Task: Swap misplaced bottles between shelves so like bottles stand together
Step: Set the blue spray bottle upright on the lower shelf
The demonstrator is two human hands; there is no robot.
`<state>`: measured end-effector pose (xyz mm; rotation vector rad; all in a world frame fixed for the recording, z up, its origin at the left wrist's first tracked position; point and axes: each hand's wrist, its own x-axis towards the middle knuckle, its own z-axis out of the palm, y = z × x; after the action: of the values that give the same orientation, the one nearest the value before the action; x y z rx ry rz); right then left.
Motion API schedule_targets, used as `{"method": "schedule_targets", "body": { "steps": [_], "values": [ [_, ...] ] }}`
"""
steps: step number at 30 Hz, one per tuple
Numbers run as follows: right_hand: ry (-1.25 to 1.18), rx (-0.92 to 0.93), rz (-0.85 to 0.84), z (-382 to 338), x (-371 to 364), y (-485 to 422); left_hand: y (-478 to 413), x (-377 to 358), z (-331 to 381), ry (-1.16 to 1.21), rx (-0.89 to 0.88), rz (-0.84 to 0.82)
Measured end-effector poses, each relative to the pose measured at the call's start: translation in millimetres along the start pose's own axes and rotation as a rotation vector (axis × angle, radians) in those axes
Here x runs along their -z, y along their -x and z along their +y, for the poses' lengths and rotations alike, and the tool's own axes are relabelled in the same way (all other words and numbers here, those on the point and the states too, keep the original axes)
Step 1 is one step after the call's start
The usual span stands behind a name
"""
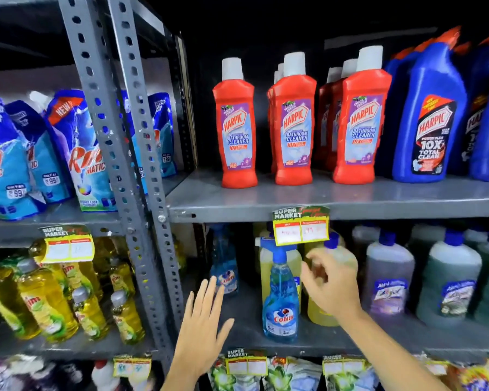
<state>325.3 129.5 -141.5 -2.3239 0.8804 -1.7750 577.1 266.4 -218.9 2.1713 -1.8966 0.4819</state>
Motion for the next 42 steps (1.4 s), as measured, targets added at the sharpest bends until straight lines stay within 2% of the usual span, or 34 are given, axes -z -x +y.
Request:
{"method": "schedule_targets", "body": {
  "steps": [4, 7, 11, 21, 32, 42],
  "values": [
    [0.143, -0.289, -0.307, 38, -14, 48, 13, -29, 1, 0.030, 0.026, -0.095],
    [0.043, -0.475, -0.556, 51, -27, 65, 15, -52, 5, 0.075, 0.034, -0.218],
    [-0.053, -0.578, -0.790, 57, -46, 80, 28, -92, 3, 0.147, 0.008, -0.350],
    [-0.050, -0.660, -0.716, 56, -73, 99, 37, -112, 2, 0.140, -0.007, -0.317],
    [-0.030, -0.612, -0.643, 21, -123, 105, 42, -118, 0, 0.131, -0.025, -0.270],
    [-0.015, -0.582, -0.761, 1, -172, 83, 46, -118, -8, 0.113, -0.058, -0.270]
  ]
}}
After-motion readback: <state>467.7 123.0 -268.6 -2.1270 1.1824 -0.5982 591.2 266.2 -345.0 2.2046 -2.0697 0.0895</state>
